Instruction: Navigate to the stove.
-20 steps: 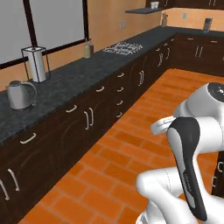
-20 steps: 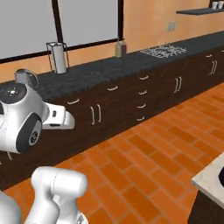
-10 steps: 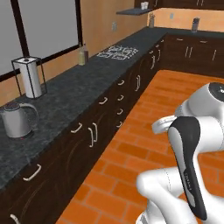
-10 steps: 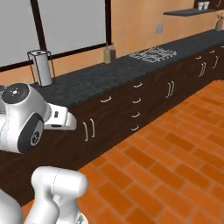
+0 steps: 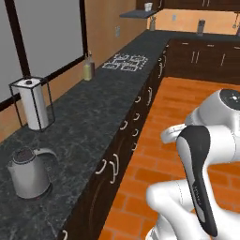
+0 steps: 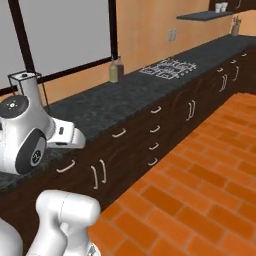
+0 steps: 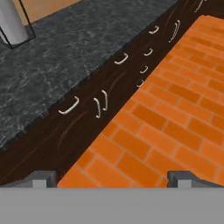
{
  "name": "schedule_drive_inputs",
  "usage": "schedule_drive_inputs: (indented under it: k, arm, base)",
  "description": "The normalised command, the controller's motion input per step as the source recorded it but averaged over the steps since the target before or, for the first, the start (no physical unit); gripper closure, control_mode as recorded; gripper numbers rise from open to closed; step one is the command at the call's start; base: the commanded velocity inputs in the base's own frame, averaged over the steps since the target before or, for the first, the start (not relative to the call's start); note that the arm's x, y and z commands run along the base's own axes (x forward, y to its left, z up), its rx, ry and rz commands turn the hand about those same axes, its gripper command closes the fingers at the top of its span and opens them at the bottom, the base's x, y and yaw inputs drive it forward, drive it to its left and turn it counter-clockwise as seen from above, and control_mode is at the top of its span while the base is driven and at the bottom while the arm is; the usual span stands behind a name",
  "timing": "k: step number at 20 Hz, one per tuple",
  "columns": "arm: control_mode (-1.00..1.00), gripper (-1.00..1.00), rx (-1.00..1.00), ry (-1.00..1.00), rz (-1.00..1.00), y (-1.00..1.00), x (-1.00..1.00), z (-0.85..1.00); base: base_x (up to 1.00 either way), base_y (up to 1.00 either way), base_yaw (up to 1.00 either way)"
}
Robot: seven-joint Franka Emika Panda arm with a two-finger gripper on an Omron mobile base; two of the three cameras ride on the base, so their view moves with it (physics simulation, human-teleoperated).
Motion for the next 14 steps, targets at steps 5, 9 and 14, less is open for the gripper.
schedule_drive_inputs:
  k: [5, 9, 14]
  arm:
    - [1.00, -1.00, 0.00, 0.00, 0.00, 0.00, 0.00, 0.00]
    - [1.00, -1.00, 0.00, 0.00, 0.00, 0.00, 0.00, 0.00]
    - [1.00, -1.00, 0.00, 0.00, 0.00, 0.00, 0.00, 0.00]
  base:
    - [1.00, -0.72, 0.07]
    - [1.00, -0.86, 0.37]
    - [0.94, -0.82, 0.56]
